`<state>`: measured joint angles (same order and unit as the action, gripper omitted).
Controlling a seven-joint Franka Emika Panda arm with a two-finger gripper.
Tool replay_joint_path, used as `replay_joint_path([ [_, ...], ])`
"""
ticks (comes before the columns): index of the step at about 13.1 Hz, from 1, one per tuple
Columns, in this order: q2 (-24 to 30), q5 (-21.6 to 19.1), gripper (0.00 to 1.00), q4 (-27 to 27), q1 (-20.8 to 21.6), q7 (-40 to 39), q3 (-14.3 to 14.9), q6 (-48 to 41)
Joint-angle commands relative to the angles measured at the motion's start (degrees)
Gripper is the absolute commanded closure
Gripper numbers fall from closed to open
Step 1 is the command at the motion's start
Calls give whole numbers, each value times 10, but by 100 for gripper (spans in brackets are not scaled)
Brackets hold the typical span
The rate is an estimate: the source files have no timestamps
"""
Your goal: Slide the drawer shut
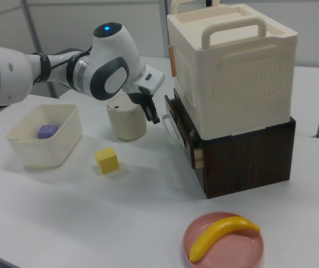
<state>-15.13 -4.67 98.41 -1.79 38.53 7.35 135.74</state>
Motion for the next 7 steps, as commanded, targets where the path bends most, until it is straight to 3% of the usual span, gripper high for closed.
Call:
replay_joint_path([
  [1,-19,20,100,6,6,-17,4,-2],
  [3,-37,41,100,5,3,-19,5,3],
  [7,-36,38,100,-1,-12,-29,14,6],
])
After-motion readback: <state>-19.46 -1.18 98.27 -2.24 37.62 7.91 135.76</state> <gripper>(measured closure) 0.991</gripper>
